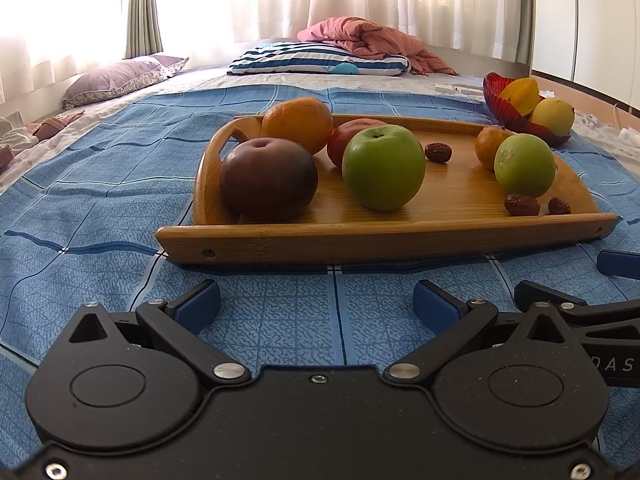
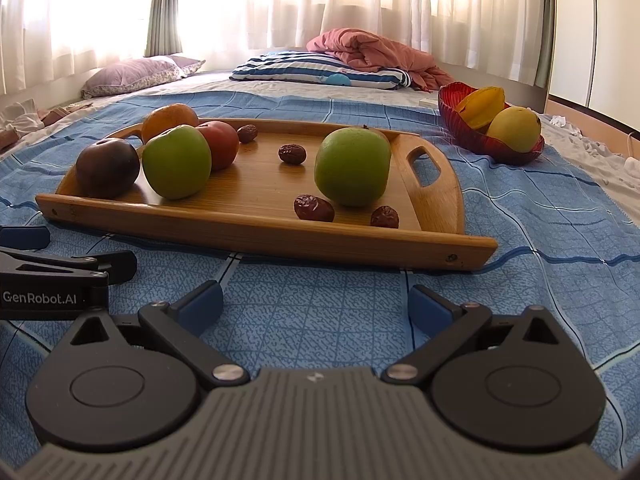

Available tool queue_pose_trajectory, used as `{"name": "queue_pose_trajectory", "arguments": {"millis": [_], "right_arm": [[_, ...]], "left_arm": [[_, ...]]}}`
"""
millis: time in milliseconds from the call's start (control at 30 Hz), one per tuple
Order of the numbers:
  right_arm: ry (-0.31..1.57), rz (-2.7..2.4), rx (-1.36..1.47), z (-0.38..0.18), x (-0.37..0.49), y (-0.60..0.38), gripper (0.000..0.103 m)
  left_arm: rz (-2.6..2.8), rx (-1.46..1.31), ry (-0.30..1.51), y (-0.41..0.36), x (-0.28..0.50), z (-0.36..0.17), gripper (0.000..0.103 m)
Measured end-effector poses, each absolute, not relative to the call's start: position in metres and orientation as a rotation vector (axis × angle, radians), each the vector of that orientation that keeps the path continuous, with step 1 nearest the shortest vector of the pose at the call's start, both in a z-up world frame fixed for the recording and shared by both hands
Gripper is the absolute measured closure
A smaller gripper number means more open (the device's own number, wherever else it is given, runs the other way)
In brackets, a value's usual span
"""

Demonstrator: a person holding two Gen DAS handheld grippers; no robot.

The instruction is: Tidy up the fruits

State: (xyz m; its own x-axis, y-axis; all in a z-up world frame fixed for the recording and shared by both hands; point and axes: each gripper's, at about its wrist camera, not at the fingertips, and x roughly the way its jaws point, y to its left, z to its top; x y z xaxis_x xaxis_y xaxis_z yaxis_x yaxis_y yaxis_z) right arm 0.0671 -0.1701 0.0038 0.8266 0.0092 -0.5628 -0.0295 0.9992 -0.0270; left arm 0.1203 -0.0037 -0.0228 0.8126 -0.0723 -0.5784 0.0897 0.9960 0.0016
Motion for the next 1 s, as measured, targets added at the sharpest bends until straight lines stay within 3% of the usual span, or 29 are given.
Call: {"name": "queue_pose_trajectory", "arguments": {"millis": [1000], "right_arm": [[0.596, 0.02, -0.036, 0.0038, 0.0668, -0.1704, 0.0]], "left_arm": [[-0.08, 0.047, 0.617, -0.0056, 0.1199, -0.0246, 0.0]]}}
